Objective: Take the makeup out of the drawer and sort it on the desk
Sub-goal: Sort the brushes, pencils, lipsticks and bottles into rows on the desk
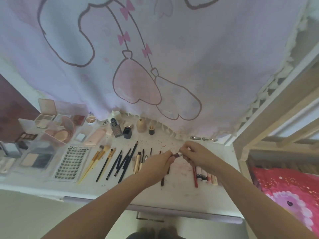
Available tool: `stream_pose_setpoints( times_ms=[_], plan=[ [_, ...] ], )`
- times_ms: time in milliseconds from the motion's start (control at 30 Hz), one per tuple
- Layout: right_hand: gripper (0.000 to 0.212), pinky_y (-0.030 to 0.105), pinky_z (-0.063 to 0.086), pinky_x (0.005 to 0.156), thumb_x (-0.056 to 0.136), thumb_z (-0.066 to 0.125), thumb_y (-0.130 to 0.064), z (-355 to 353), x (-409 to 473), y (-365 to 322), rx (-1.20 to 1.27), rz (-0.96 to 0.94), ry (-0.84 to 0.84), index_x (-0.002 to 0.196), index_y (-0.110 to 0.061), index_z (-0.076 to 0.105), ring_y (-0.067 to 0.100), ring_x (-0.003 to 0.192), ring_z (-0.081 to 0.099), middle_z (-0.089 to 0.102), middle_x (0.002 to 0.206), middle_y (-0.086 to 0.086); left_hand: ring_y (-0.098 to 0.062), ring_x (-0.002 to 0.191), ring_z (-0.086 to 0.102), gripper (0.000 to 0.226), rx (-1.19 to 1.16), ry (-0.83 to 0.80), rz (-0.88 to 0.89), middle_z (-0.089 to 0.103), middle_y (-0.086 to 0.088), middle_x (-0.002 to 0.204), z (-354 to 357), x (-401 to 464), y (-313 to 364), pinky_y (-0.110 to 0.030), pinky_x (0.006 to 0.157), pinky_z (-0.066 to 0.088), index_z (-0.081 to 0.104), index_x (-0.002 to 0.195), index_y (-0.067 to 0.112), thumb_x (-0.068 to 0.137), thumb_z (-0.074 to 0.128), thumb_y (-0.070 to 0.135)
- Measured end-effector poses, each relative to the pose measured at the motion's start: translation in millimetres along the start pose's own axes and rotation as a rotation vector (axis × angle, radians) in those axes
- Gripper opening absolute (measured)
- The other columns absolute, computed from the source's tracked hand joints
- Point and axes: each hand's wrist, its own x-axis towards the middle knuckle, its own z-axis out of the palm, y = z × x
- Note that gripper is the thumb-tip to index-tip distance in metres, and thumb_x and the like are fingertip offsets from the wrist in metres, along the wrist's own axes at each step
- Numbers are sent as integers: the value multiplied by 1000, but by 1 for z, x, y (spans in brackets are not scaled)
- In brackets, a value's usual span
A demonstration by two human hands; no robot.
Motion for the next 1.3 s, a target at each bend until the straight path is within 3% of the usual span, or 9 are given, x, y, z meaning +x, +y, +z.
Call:
stream_pose_setpoints(
  times_ms=[200,267,400,533,700,833,1000,1133,1300],
  plan=[
    [27,20,42,55,98,43,-38,12,-19,-20,-52,-14,-22,93,-18,61,5,57,54,63,69,-6,-23,75,59,29,33,-7,45,63,-2,85,-24,-16,-18,-38,68,47,51,108,19,101,30,38],
    [40,18,34,50,99,38,-42,15,-21,-25,-119,41,17,83,-14,62,6,46,42,51,57,-5,-22,72,58,29,75,-10,80,63,-1,85,-29,-21,-20,-37,68,46,51,108,20,101,30,38],
    [21,18,38,52,96,49,-35,21,-26,-31,-115,20,-5,90,-18,60,8,57,47,56,66,-6,-21,72,56,30,94,-11,118,56,3,80,-36,-29,-27,-34,64,41,52,108,18,102,30,37],
    [48,17,29,43,98,36,-48,30,-26,-34,-76,148,5,83,-11,63,7,40,38,51,48,-6,-15,65,48,30,129,3,156,52,6,78,-42,-33,-34,-27,55,30,52,111,17,102,30,35],
    [20,17,35,47,97,50,-29,33,-28,-36,94,141,-41,97,-13,61,7,55,48,59,69,-3,-14,61,46,30,177,-13,186,51,8,75,-46,-34,-46,-26,52,30,51,108,18,102,29,37],
    [40,16,31,43,99,40,-41,39,-26,-35,47,197,12,93,-9,64,6,46,44,54,60,-3,-11,60,46,30,175,-7,225,52,9,75,-47,-31,-50,-21,50,30,52,108,18,102,30,37],
    [22,18,42,51,95,53,-33,36,-25,-29,199,229,-23,102,-14,63,11,64,56,65,75,-1,-13,62,47,30,223,-26,255,49,10,74,-44,-26,-52,-22,50,27,51,102,17,101,30,38],
    [43,15,25,35,99,41,-41,36,-14,-20,171,336,-2,84,-6,62,7,40,38,49,51,-3,-16,64,51,30,227,-49,251,51,8,74,-36,-19,-51,-26,51,31,49,98,19,101,29,40],
    [21,18,43,48,94,56,-33,24,-9,-9,314,322,-106,94,-13,63,11,62,57,65,77,2,-16,64,51,29,259,-76,234,48,10,72,-30,-10,-51,-26,51,31,50,99,19,101,30,41]
  ],
)
